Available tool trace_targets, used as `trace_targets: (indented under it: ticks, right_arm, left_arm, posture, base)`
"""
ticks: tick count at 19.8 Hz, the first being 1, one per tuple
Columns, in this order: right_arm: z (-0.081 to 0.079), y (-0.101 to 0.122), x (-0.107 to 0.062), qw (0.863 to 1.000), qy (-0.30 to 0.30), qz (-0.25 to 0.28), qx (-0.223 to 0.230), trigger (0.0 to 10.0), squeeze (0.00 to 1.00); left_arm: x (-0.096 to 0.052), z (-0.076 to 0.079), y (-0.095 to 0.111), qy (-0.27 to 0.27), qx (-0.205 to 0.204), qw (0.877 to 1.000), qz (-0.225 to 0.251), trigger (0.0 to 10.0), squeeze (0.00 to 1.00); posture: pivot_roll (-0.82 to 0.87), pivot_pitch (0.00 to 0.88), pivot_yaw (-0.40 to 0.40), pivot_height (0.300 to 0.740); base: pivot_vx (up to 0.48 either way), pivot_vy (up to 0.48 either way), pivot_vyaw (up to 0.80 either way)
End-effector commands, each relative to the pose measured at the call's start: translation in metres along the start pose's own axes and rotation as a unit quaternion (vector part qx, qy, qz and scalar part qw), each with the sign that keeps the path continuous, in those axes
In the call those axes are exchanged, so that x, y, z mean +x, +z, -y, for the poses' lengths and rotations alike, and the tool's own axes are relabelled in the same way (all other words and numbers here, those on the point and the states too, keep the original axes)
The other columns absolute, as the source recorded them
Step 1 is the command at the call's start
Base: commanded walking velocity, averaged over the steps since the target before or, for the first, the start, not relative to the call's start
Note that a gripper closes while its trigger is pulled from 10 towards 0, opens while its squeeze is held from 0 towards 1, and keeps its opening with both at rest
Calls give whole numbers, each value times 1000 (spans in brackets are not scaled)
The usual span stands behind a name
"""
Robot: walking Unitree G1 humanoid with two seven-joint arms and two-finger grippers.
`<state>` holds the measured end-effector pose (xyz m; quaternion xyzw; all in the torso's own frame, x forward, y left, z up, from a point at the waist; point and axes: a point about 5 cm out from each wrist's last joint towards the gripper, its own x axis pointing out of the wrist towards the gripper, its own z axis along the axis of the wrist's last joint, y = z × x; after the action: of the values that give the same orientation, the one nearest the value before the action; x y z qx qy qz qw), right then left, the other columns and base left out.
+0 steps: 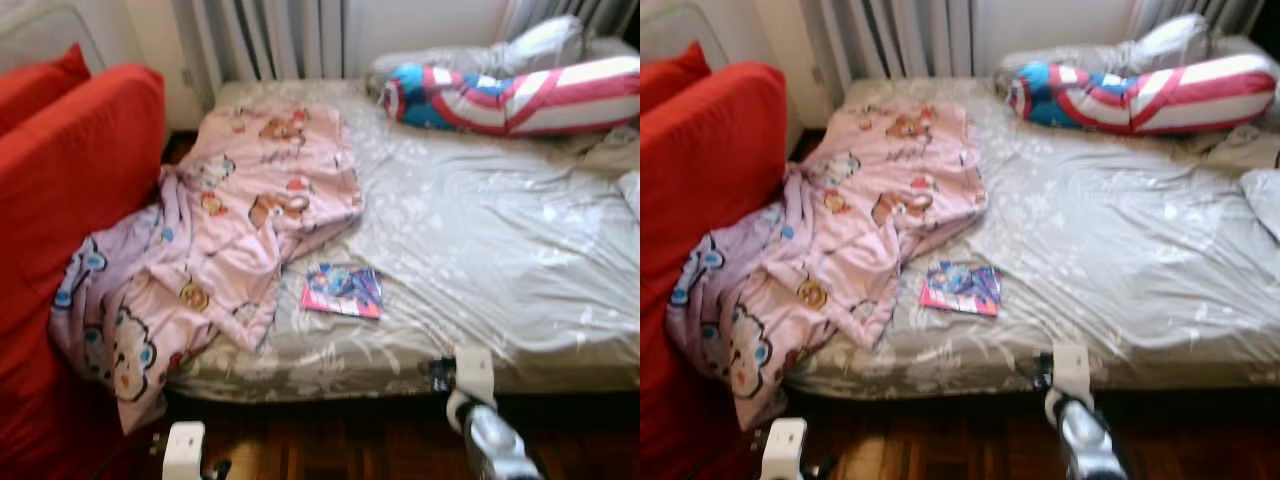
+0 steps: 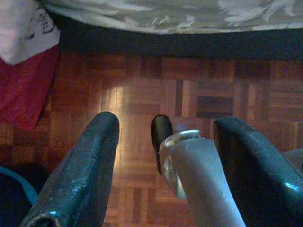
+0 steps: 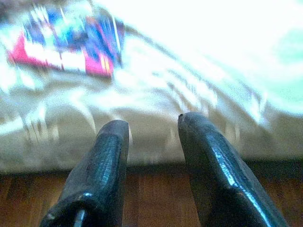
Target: Clean up the room
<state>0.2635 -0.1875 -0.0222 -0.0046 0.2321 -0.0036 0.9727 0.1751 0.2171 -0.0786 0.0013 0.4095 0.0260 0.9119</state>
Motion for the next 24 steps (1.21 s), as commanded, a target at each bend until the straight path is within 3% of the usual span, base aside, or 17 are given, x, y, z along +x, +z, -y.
trace_targets:
  ticks: [1, 5, 7, 9, 10, 14, 19, 24]
  right_arm:
    - [-4, 25, 4, 997, 16, 73, -2, 10000, 0]
    - [-8, 30, 2, 995, 28, 100, -8, 10000, 0]
    - [-21, 33, 3, 993, 48, 111, 3, 10000, 0]
    - [-22, 34, 3, 992, 49, 112, 0, 10000, 0]
    - [-24, 35, 3, 992, 55, 115, -16, 10000, 0]
    - [-25, 39, 5, 991, 56, 118, -20, 10000, 0]
    - [-23, 37, 4, 992, 54, 112, -3, 10000, 0]
    - [-23, 35, 4, 993, 53, 110, -1, 10000, 0]
  left_arm:
    - [-2, -5, -6, 6, -2, 1000, -8, 10000, 0]
    - [-3, -5, -8, 6, -2, 1000, -10, 10000, 0]
    - [-4, -5, -10, 6, -2, 1000, -10, 10000, 0]
    - [-4, -5, -10, 7, -2, 1000, -8, 10000, 0]
    - [-4, -5, -10, 7, -3, 1000, -7, 10000, 0]
    - [-3, -5, -7, 8, -8, 1000, -1, 10000, 0]
    - [-3, -4, -3, 6, -10, 1000, 9, 10000, 0]
    - [0, -5, 19, -2, -14, 997, 70, 10000, 0]
  posture:
    - [-11, 68, -19, 740]
    - [-13, 51, -24, 740]
    - [-11, 40, -25, 740]
    - [-11, 39, -26, 740]
    - [-11, 39, -26, 740]
    - [-9, 66, -27, 740]
    - [-9, 84, -25, 740]
    - [-9, 89, -23, 740]
  base:
    - [0, 0, 0]
    - [0, 0, 0]
    - [0, 0, 0]
    - [0, 0, 0]
    - [277, 0, 0]
    - [307, 0, 659]
    - [329, 0, 0]
    - [60, 0, 0]
